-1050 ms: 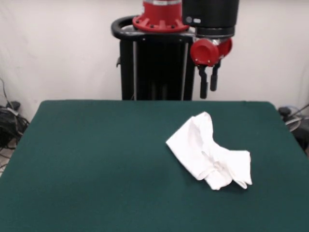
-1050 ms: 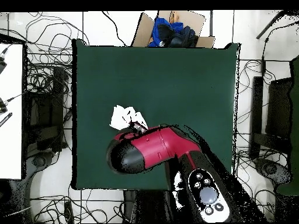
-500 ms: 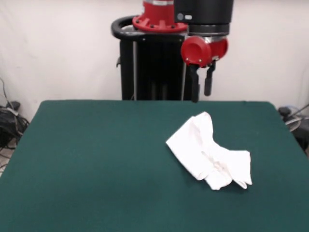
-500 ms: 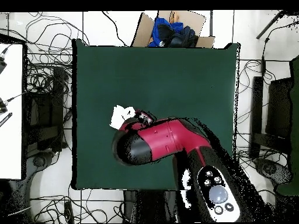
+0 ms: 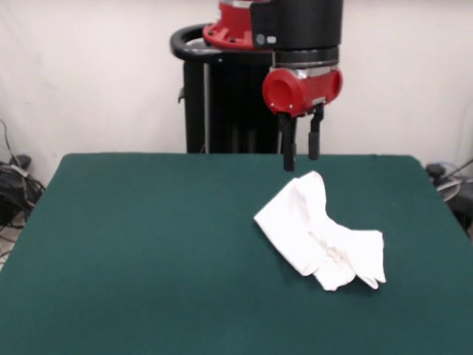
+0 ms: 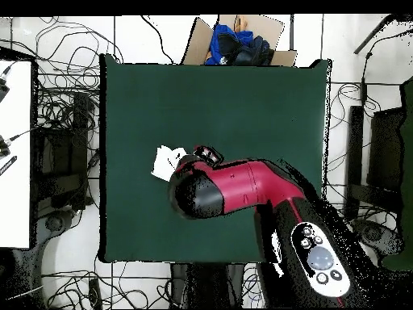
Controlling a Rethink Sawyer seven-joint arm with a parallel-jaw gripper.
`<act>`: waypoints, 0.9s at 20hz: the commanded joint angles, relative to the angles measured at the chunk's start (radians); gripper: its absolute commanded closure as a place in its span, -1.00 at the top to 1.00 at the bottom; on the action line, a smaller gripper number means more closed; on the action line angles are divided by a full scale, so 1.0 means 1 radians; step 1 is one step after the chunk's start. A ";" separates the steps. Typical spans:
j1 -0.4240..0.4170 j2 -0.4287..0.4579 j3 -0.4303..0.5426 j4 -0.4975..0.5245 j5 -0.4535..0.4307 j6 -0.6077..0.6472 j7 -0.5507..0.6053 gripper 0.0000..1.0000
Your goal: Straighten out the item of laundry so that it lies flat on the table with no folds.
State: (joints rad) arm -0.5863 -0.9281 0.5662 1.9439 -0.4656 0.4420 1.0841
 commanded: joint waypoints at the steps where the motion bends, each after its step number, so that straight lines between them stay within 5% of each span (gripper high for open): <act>1: -0.013 0.122 0.156 -0.057 0.045 -0.037 0.020 1.00; 8: -0.039 0.236 0.254 -0.094 0.018 0.042 -0.086 1.00; 18: -0.011 0.260 0.224 -0.137 -0.052 0.075 -0.070 1.00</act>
State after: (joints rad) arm -0.6161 -0.7023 0.7441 1.8685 -0.4752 0.4349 1.0841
